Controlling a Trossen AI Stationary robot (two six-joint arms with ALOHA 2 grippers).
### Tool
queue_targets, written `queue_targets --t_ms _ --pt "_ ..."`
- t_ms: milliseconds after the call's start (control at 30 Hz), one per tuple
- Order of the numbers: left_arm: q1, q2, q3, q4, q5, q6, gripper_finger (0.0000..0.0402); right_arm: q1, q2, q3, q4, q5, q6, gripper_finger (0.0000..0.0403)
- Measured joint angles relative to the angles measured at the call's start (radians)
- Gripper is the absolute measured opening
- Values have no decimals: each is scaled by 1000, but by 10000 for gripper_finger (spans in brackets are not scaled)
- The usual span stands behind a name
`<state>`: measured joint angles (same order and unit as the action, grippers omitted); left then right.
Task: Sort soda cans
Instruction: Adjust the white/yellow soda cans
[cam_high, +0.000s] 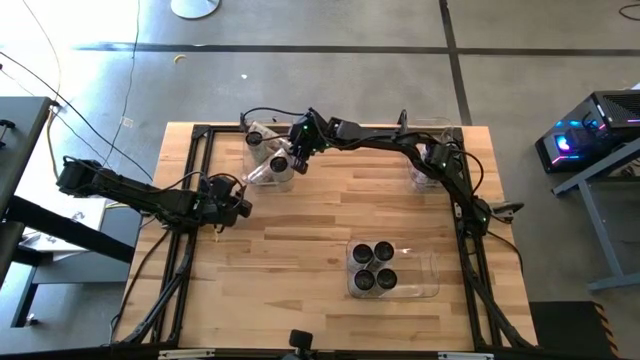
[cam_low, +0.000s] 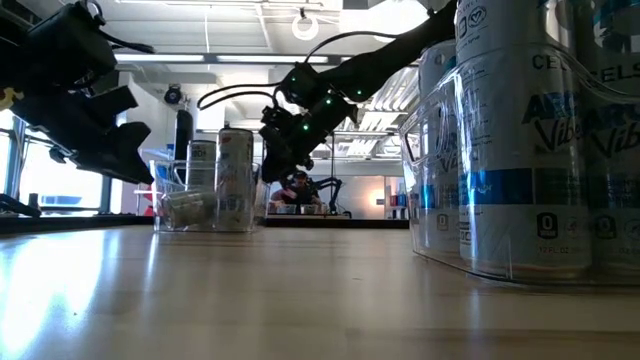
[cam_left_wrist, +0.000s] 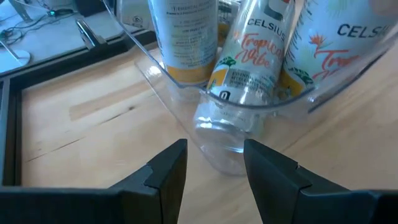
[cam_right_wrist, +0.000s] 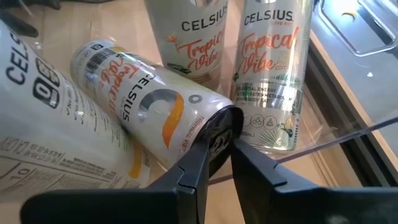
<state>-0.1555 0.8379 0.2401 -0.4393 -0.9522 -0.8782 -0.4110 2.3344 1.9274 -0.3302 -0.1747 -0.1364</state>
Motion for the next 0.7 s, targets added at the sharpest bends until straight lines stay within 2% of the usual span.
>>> queue_targets --t_ms 300,700 --pt "0 10 0 3 -4 -7 154 -1 3 0 25 -48 8 64" --pt "-1 108 2 61 -32 -7 154 16 3 -1 66 -70 27 64"
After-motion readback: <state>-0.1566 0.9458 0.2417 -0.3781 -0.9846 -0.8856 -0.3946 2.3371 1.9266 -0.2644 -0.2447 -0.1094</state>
